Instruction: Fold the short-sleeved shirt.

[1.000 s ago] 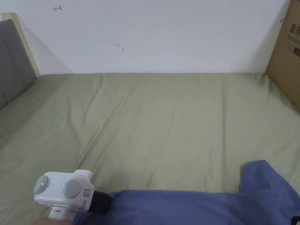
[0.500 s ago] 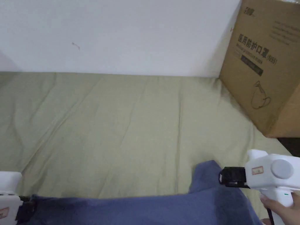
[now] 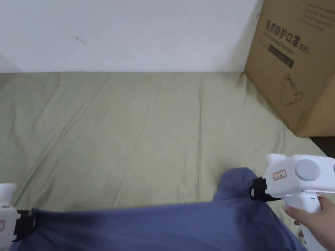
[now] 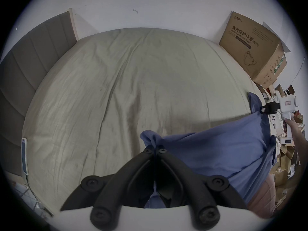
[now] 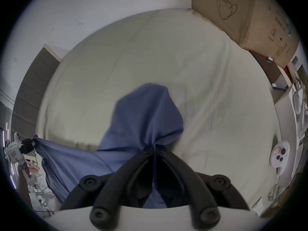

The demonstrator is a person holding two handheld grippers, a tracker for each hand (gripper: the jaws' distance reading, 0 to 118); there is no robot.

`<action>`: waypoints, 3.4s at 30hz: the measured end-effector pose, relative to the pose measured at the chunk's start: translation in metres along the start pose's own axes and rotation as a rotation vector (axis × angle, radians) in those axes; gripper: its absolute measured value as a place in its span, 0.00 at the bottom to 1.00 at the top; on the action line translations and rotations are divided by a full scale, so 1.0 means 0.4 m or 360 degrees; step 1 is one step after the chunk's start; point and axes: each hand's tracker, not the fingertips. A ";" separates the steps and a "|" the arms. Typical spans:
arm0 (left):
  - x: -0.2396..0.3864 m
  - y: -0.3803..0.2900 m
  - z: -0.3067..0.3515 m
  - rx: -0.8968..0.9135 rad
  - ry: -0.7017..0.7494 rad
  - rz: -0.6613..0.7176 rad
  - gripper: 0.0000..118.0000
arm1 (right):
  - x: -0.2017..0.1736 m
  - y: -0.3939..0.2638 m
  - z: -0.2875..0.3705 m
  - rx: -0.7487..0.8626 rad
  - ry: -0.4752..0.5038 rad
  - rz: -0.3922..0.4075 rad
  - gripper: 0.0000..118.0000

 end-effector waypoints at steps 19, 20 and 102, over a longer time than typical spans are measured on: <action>-0.016 -0.146 0.158 0.0147 -0.0119 0.0016 0.00 | 0.031 -0.335 0.342 0.0325 0.0029 -0.0101 0.02; -0.025 -0.182 0.149 0.0088 -0.0131 0.0017 0.00 | 0.036 -0.383 0.333 0.0247 0.0008 -0.0076 0.02; -0.061 -0.234 0.189 0.0033 0.0274 -0.0076 0.06 | -0.344 -0.464 0.443 0.0548 0.0249 0.0115 0.00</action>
